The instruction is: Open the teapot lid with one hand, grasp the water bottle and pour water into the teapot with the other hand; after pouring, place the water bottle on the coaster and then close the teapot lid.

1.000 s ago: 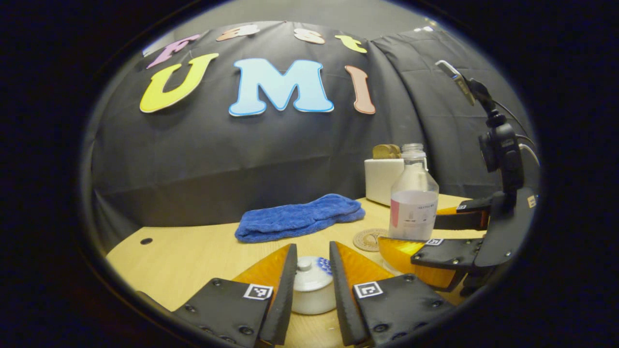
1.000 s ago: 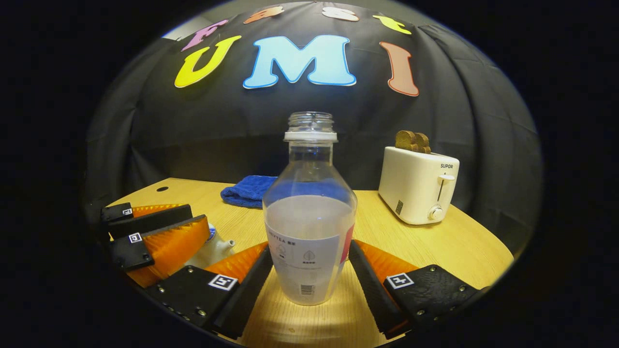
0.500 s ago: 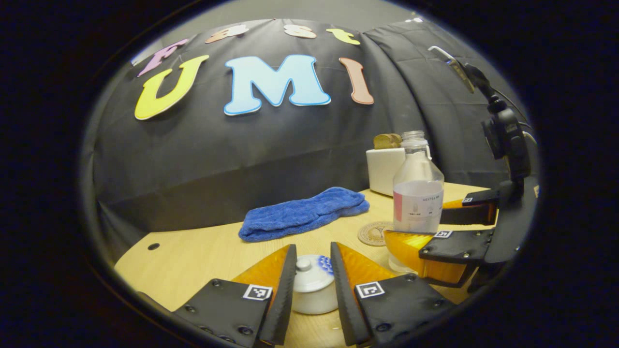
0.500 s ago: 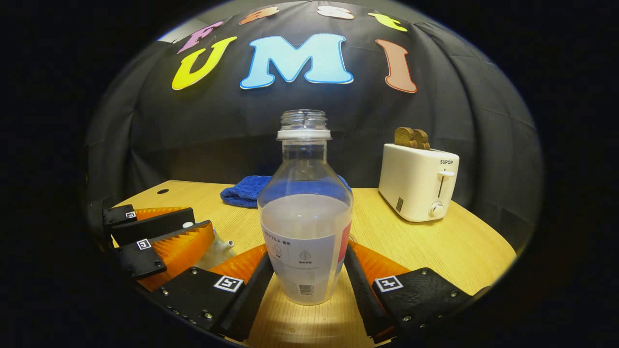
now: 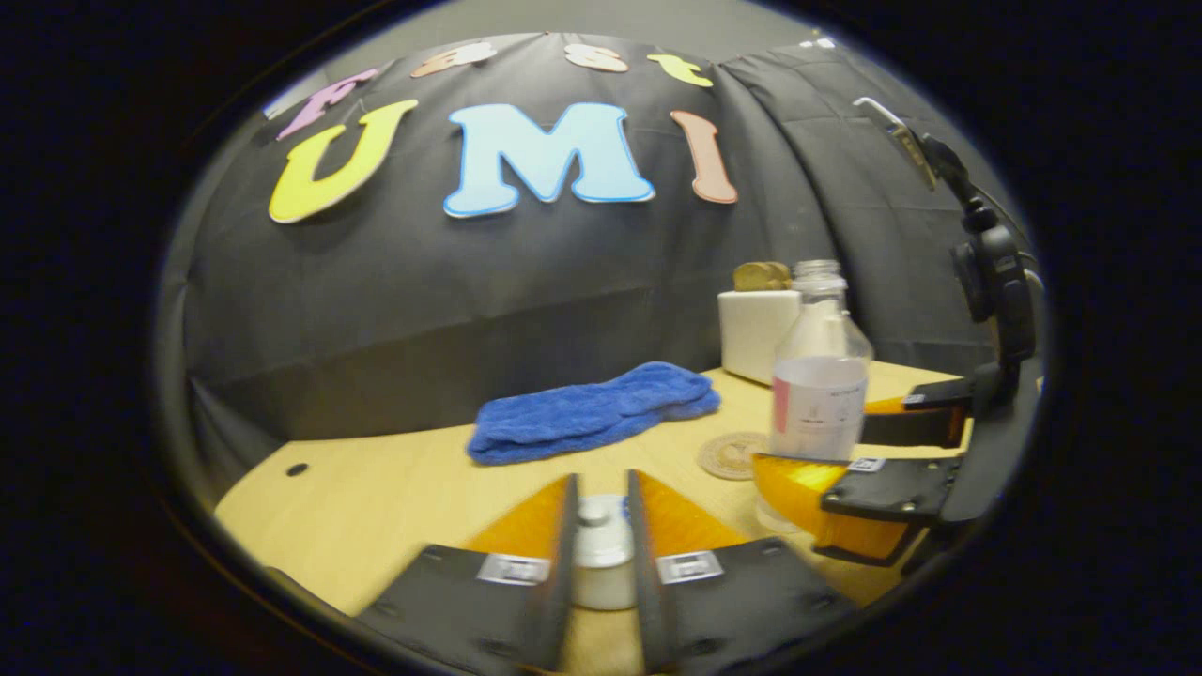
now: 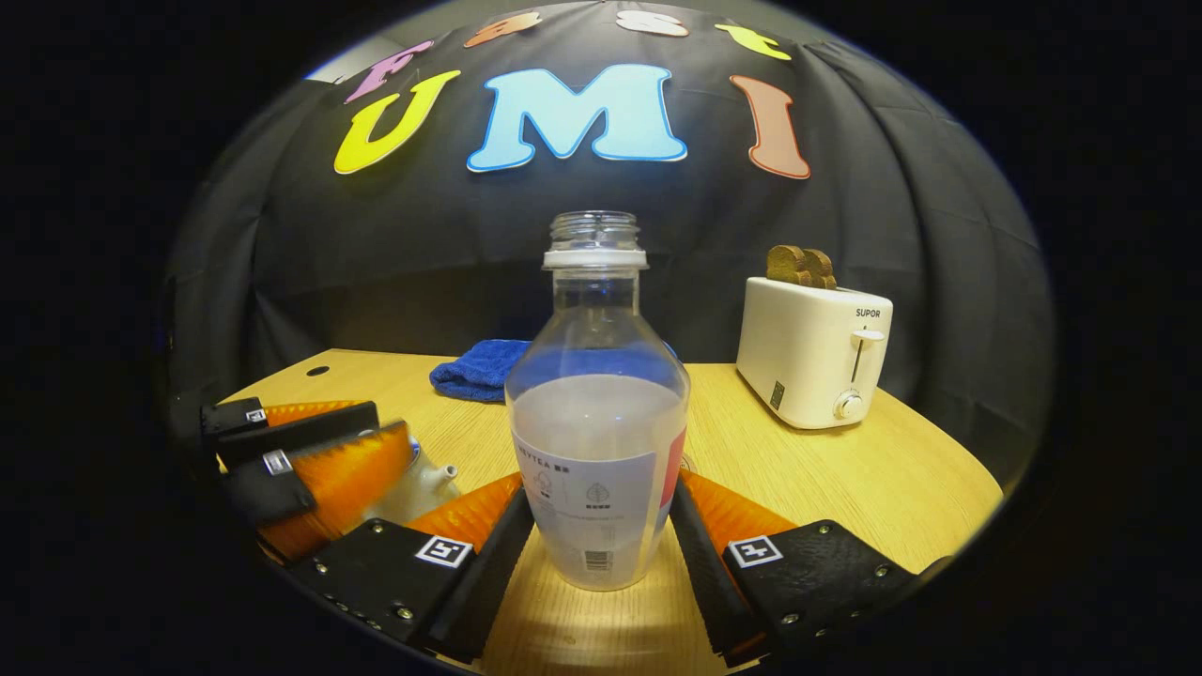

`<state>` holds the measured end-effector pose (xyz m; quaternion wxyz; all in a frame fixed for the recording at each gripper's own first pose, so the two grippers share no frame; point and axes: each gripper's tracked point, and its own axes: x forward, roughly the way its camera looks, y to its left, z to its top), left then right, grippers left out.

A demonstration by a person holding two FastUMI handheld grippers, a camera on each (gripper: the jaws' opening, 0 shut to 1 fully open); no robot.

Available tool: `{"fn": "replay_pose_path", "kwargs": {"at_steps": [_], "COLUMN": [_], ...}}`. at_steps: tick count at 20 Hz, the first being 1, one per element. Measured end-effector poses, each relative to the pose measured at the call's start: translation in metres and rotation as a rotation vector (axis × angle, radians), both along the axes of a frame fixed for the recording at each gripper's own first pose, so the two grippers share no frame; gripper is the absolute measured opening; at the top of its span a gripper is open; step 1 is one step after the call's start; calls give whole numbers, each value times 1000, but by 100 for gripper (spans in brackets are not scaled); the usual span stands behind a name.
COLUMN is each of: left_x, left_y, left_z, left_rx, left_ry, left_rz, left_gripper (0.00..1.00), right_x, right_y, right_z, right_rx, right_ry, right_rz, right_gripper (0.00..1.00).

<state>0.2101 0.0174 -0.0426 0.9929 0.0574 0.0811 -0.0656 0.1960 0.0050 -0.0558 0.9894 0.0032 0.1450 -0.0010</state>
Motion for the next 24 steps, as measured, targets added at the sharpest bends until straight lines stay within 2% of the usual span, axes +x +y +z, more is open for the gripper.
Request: {"fn": "replay_pose_path", "kwargs": {"at_steps": [1,5,6,8,9,16,18,20,24], "left_x": [-5,-5,-7,-6,-7,-13,-15,-18,-22], "left_y": [0,1,2,2,2,17,22,30,39], "left_z": [1,-4,3,-1,1,29,37,41,47], "left_rx": [-21,-31,-58,-76,-84,-141,-158,-155,-170], "left_ry": [-7,0,-11,-16,-21,-111,-137,-153,-170], "left_rz": [-6,-11,-11,-19,-24,-10,-6,10,16], "left_gripper": [25,24,24,13,17,17,17,13,17], "right_x": [0,0,0,-1,0,1,1,0,-2], "right_y": [0,1,1,2,1,2,0,-1,0], "right_z": [0,1,1,1,0,0,2,0,2], "right_rx": [-3,-9,-7,1,3,-14,3,8,5], "right_ry": [-1,-6,-6,-3,-2,-14,-9,-8,-10], "right_rz": [0,2,4,9,7,10,2,-5,4], "right_gripper": [84,84,84,84,84,84,78,78,76]}}
